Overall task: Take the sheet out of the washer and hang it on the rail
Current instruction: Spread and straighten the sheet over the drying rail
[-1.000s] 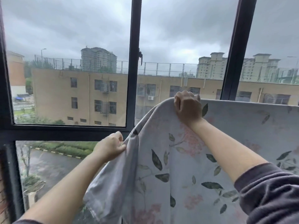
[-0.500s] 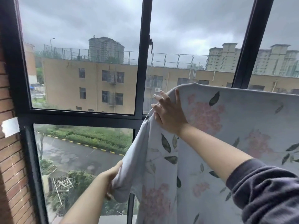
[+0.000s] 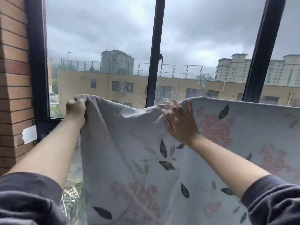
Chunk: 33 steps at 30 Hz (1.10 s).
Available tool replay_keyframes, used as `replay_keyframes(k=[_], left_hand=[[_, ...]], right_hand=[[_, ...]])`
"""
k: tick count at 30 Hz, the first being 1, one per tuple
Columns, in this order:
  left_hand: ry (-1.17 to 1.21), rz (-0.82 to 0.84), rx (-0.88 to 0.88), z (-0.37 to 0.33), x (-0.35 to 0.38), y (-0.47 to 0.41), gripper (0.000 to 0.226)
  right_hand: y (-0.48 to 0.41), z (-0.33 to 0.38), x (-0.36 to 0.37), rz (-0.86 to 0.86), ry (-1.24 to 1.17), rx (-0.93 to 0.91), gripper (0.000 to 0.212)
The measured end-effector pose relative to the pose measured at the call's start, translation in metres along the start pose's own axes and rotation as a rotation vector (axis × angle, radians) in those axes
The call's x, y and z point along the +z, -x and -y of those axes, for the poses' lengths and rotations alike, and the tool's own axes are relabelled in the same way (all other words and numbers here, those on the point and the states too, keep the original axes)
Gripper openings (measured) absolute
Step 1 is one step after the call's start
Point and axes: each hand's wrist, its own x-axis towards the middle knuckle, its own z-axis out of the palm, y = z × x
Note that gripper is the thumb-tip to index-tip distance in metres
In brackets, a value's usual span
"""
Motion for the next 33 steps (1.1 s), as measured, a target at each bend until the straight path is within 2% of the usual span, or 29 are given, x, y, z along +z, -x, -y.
replay_keyframes(k=[2,3,5,7,9,13,16,20,22,25,27,31,33], left_hand=[[-0.105,0.048,0.075,-0.011,0.004,-0.008,0.019],[-0.125,0.005,0.121,-0.017,0.004,-0.016,0.02],[-0.165,-0.164,0.125,-0.029,-0.002,-0.032,0.007],[-0.235,-0.378,0.0,-0.027,-0.017,-0.05,0.026],[-0.278,-0.479,-0.076,-0.022,-0.027,-0.053,0.034],[-0.356,-0.494,-0.068,-0.014,-0.026,-0.037,0.013],[-0.356,-0.365,0.008,-0.009,-0.023,-0.033,0.02],[-0.661,0.015,-0.006,0.024,-0.005,-0.021,0.05],[-0.837,0.144,0.018,0.044,0.007,-0.003,0.057],[-1.067,0.177,0.092,0.07,0.018,0.028,0.054],[-1.139,0.186,0.141,0.086,0.021,0.048,0.056],[-1.113,0.193,0.218,0.112,0.033,0.094,0.051],[-1.026,0.254,0.293,0.124,0.043,0.126,0.047]], right_hand=[[-0.002,0.005,0.0,0.025,-0.001,0.009,0.043],[-0.004,0.006,0.0,0.036,0.0,0.011,0.044],[-0.007,0.007,-0.001,0.03,0.002,0.022,0.045],[-0.009,0.005,-0.003,0.01,-0.025,0.058,0.045],[-0.009,0.002,-0.006,0.003,-0.05,0.109,0.047],[-0.008,-0.003,-0.008,0.04,-0.028,0.112,0.049],[-0.005,-0.005,-0.007,0.056,-0.024,0.098,0.049],[0.01,-0.003,-0.002,0.097,-0.007,-0.001,0.048],[0.02,0.001,0.0,0.104,-0.033,-0.032,0.047],[0.038,0.011,0.001,0.102,-0.104,-0.039,0.048],[0.056,0.016,0.002,0.098,-0.148,-0.045,0.048],[0.108,0.016,0.008,0.166,-0.196,-0.061,0.045],[0.141,0.014,0.012,0.275,-0.188,-0.045,0.049]])
